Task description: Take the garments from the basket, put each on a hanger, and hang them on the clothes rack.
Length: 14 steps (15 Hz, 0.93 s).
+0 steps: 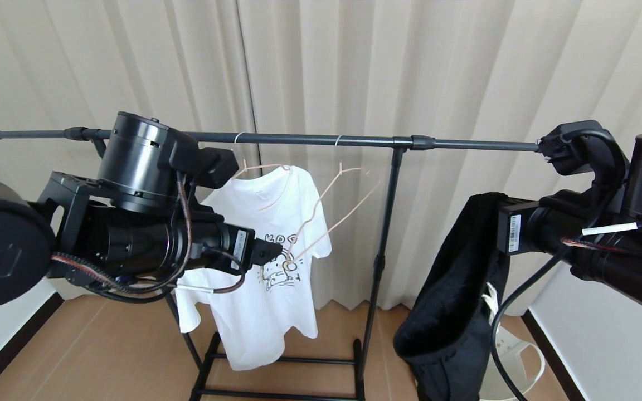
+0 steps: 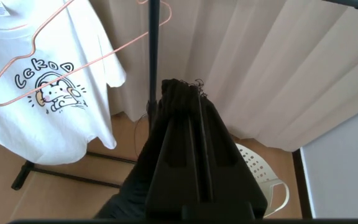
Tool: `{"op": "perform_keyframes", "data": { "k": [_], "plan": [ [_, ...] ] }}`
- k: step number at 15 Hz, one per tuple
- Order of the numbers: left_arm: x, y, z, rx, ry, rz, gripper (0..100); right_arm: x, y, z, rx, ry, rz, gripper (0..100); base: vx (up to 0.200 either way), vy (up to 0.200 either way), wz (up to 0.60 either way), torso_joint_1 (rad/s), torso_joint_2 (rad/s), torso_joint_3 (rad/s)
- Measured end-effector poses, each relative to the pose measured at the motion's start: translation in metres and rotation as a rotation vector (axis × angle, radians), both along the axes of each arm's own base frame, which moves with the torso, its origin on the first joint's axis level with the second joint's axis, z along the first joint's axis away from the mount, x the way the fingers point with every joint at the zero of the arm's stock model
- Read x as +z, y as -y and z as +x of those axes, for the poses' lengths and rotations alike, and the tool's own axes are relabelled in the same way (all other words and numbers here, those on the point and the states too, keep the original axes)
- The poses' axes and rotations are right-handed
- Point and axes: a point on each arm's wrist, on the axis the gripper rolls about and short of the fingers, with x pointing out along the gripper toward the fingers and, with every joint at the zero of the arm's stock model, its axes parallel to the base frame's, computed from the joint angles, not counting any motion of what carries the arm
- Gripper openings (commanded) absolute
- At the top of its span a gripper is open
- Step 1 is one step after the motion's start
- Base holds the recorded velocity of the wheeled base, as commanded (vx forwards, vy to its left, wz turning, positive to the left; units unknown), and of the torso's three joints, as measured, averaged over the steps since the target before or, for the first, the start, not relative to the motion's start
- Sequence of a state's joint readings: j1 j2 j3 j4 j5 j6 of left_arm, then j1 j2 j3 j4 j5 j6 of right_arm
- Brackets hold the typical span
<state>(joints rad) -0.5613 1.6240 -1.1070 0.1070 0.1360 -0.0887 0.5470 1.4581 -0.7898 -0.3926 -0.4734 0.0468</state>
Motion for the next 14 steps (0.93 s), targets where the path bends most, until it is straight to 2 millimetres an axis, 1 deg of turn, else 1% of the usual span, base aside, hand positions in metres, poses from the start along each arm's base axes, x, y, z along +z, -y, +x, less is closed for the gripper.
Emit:
{"op": "perform_keyframes", "data": {
  "k": [2,3,8,10,11,12,13,14],
  "plan": [
    [-0.003,0.004,0.020,0.012,0.027,0.001,100,-0.001,0.001,0.000,-0.002,-0.004,-0.003,0,0.000,0.000,0.00,0.000,0.00,0.000],
    [-0.005,0.011,0.036,0.014,0.039,0.004,100,-0.001,0.001,-0.001,-0.001,-0.004,-0.003,0,0.000,0.000,0.00,0.000,0.00,0.000],
    [-0.002,0.054,0.119,0.003,0.164,-0.013,100,-0.003,0.001,0.000,0.002,-0.007,-0.017,0,0.000,0.000,0.00,0.000,0.00,0.000],
    [-0.008,0.072,0.151,0.000,0.202,-0.024,100,-0.003,0.001,0.000,-0.003,-0.010,-0.019,0,0.000,0.000,0.00,0.000,0.00,0.000],
    [-0.016,0.082,0.163,-0.010,0.207,-0.015,100,-0.004,0.002,0.001,-0.004,-0.010,-0.019,0,0.000,0.000,0.00,0.000,0.00,0.000],
    [-0.031,0.092,0.173,-0.036,0.197,0.017,100,-0.004,0.001,0.001,-0.003,-0.011,-0.019,0,0.000,0.000,0.00,0.000,0.00,0.000],
    [-0.045,0.101,0.177,-0.056,0.185,0.033,100,-0.004,0.001,0.001,-0.003,-0.012,-0.020,0,0.000,0.000,0.00,0.000,0.00,0.000],
    [-0.055,0.109,0.181,-0.067,0.189,0.033,100,-0.004,0.001,0.001,-0.003,-0.013,-0.021,0,0.000,0.000,0.00,0.000,0.00,0.000]
  ]
}}
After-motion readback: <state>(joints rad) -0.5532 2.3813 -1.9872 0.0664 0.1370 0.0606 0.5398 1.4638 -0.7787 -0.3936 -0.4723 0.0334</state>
